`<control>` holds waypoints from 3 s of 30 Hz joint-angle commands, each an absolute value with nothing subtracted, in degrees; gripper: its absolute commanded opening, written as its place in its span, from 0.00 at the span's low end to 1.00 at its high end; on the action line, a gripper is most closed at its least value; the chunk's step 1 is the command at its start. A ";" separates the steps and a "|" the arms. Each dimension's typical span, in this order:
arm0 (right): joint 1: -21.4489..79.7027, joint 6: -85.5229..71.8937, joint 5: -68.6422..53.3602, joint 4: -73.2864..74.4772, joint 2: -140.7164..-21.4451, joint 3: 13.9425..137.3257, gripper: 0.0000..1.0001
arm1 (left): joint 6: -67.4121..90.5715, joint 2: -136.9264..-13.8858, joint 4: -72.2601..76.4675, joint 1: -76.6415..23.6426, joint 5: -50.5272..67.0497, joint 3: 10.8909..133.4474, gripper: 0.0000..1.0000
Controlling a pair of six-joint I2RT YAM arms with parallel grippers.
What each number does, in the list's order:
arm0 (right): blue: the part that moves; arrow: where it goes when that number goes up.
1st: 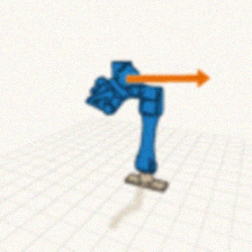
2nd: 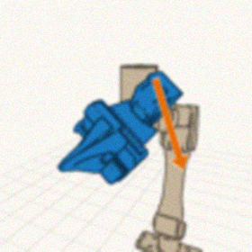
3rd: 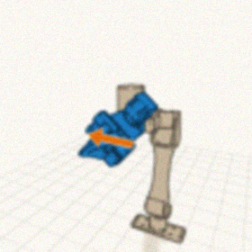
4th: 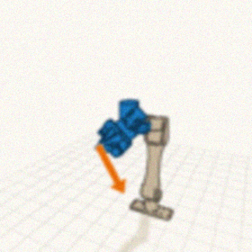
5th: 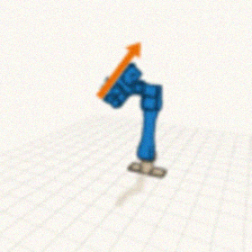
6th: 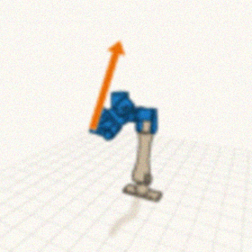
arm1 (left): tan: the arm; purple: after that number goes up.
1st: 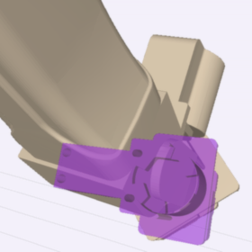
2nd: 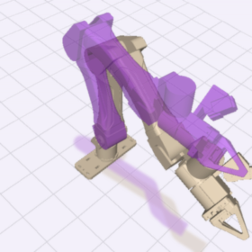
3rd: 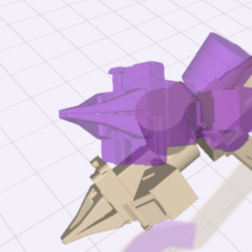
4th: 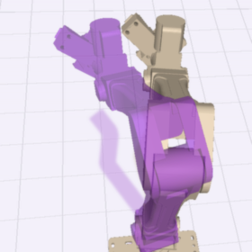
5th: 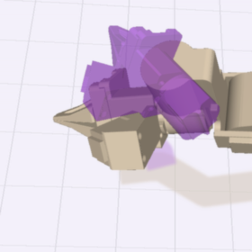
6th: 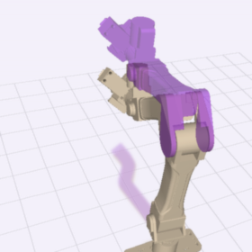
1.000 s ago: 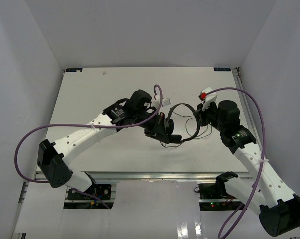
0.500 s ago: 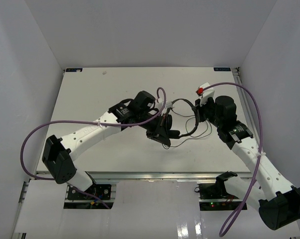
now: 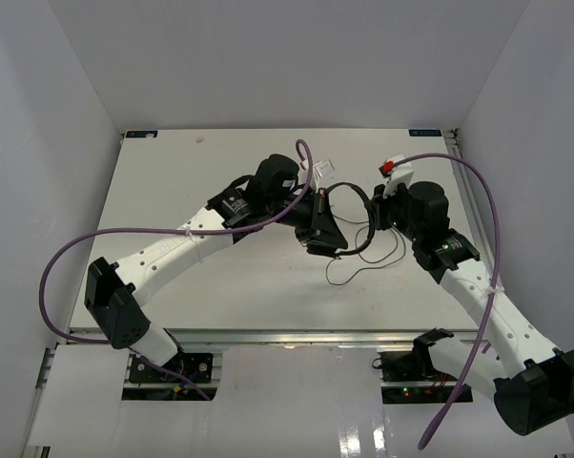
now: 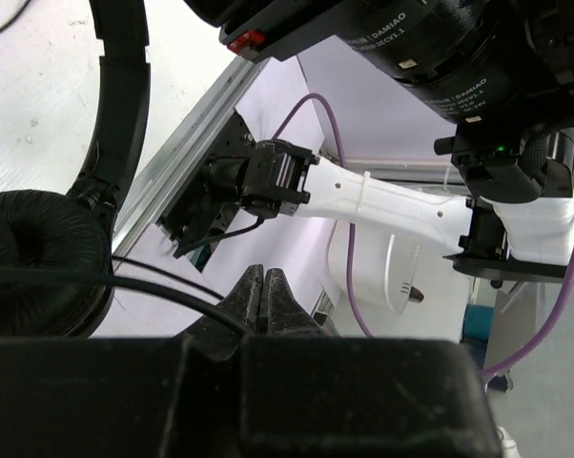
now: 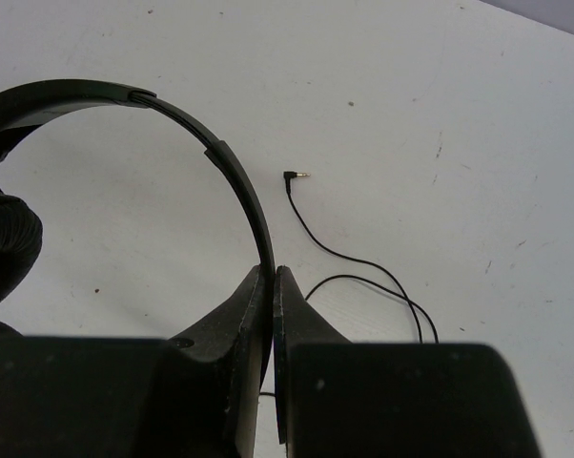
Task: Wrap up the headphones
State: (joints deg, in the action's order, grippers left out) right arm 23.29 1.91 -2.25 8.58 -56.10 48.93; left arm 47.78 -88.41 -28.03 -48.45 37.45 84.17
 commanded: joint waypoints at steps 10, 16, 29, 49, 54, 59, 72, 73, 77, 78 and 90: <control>23.39 -7.34 3.87 4.36 -62.70 56.62 0.08 | 49.80 -87.33 -22.09 -52.12 26.56 79.42 0.29; 22.95 -8.48 4.46 4.66 -64.74 57.74 0.08 | 48.64 -88.61 -21.57 -54.19 24.47 81.23 0.48; 18.09 -14.25 0.17 8.92 -68.22 63.89 0.08 | 34.49 -84.68 -7.19 -66.71 7.23 69.74 0.51; 15.56 -21.36 -10.34 15.55 -65.15 68.57 0.08 | 13.03 -77.26 53.50 -69.59 -5.11 27.11 0.82; 15.47 -21.39 -10.37 15.56 -64.86 67.84 0.08 | 9.97 -82.66 63.59 -69.68 -1.27 26.99 0.88; 15.01 -22.13 -11.01 15.64 -64.34 67.33 0.08 | 6.33 -93.94 69.88 -70.06 -0.37 34.05 0.96; 14.77 -24.25 -15.10 15.38 -61.54 66.01 0.08 | 3.47 -110.70 65.93 -68.91 -1.69 45.84 0.95; 14.82 -24.31 -15.28 15.44 -61.41 66.01 0.08 | 3.68 -111.72 65.42 -68.85 -1.34 46.60 0.94; 14.77 -24.72 -16.06 15.60 -60.89 65.85 0.08 | 5.39 -114.51 64.73 -68.62 -1.05 48.73 0.83; 14.77 -24.78 -16.26 15.71 -60.76 65.83 0.08 | 5.80 -114.99 64.81 -68.46 -1.05 48.98 0.78; 14.51 -24.27 -17.55 17.30 -59.24 65.49 0.08 | 9.12 -114.70 66.36 -66.89 -0.09 46.54 0.00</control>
